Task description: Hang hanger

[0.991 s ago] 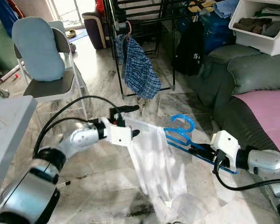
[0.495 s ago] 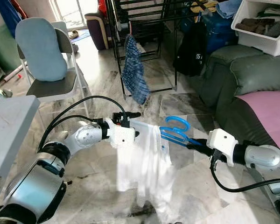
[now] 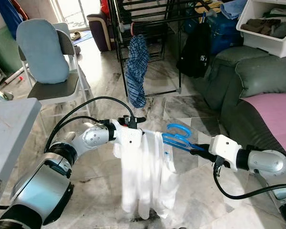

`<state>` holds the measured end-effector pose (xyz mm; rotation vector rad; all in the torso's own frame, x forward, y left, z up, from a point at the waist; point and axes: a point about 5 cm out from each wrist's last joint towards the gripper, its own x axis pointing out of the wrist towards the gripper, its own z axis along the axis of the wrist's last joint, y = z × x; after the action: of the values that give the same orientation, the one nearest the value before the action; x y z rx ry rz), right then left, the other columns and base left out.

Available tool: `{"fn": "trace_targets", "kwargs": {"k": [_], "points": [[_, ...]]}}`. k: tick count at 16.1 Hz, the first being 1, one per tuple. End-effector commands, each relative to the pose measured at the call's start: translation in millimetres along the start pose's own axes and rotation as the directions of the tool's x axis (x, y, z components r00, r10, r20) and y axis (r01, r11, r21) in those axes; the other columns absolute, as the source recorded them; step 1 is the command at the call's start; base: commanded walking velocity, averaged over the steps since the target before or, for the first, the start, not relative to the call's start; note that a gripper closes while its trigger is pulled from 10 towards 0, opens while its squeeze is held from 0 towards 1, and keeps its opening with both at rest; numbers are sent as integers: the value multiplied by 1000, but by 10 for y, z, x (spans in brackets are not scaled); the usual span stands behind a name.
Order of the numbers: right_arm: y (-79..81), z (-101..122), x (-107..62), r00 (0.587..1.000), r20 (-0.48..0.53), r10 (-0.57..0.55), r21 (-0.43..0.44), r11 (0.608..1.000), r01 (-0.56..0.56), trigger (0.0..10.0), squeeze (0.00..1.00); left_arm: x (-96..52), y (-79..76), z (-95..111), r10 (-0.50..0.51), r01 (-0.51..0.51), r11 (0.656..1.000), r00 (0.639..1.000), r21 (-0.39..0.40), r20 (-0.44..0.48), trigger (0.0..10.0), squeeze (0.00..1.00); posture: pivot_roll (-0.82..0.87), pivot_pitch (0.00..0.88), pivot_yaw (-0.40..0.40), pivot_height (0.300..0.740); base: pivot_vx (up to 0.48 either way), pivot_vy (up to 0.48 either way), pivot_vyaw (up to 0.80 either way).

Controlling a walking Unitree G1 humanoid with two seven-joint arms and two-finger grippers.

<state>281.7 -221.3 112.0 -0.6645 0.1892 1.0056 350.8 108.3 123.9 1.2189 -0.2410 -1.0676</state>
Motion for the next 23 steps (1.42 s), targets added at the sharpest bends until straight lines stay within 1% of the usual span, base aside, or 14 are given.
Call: {"fn": "trace_targets", "kwargs": {"k": [1, 3, 5, 8, 12, 15, 16, 17, 18, 19, 21, 23], "points": [[-58, 108, 30, 999, 44, -18, -45, 999, 20, 10000, 0, -13, 32, -23, -16, 16, 1000, 1000, 17, -20, 0, 0, -203, 0, 113, 740, 0, 0, 0], [-53, 101, 31, 999, 43, -18, -45, 999, 20, 10000, 0, -19, 12, -43, -34, 35, 999, 999, 8, -34, 0, 0, -202, 0, 116, 740, 0, 0, 0], [-80, 143, 49, 997, 71, -38, -33, 999, 41, 10000, 0, -18, -7, -43, -39, 39, 999, 999, -3, -32, 0, 0, -204, 0, 117, 740, 0, 0, 0], [-89, 158, 53, 997, 69, -24, -55, 998, 27, 10000, 0, -6, -51, -56, -70, 70, 998, 996, -1, -51, 0, 0, -207, 0, 116, 740, 0, 0, 0], [-123, 178, 56, 998, 63, -12, -85, 996, 18, 10000, 0, 4, -68, -64, -89, 89, 996, 994, -6, -65, 0, 0, -210, 0, 114, 740, 0, 0, 0], [-141, 178, 57, 999, 49, -8, -123, 992, 14, 10000, 0, -1, -106, -82, -121, 119, 992, 990, -32, -75, 0, 0, -210, 0, 114, 740, 0, 0, 0], [-149, 171, 59, 999, 44, -10, -137, 990, 16, 10000, 0, -5, -146, -96, -148, 141, 986, 986, -86, -77, 0, 0, -212, 0, 116, 740, 0, 0, 0], [-155, 170, 60, 999, 40, -11, -150, 989, 17, 10000, 0, -8, -163, -99, -163, 155, 982, 984, -105, -75, 0, 0, -212, 0, 116, 740, 0, 0, 0], [-168, 170, 60, 999, 37, -16, -164, 986, 22, 10000, 0, -18, -204, -115, -199, 186, 969, 977, -161, -73, 0, 0, -212, 0, 116, 740, 0, 0, 0], [-176, 172, 60, 999, 36, -20, -174, 984, 26, 10000, 0, -24, -225, -121, -218, 202, 961, 973, -190, -68, 0, 0, -212, 0, 116, 740, 0, 0, 0], [-195, 169, 63, 999, 33, -26, -184, 982, 31, 10000, 0, -34, -264, -124, -261, 245, 949, 963, -196, -62, 0, 0, -210, 0, 119, 740, 0, 0, 0], [-207, 175, 75, 999, 39, -35, -191, 981, 42, 10000, 0, -34, -267, -121, -267, 250, 943, 962, -218, -52, 0, 0, -210, 0, 117, 740, 0, 0, 0]]}}
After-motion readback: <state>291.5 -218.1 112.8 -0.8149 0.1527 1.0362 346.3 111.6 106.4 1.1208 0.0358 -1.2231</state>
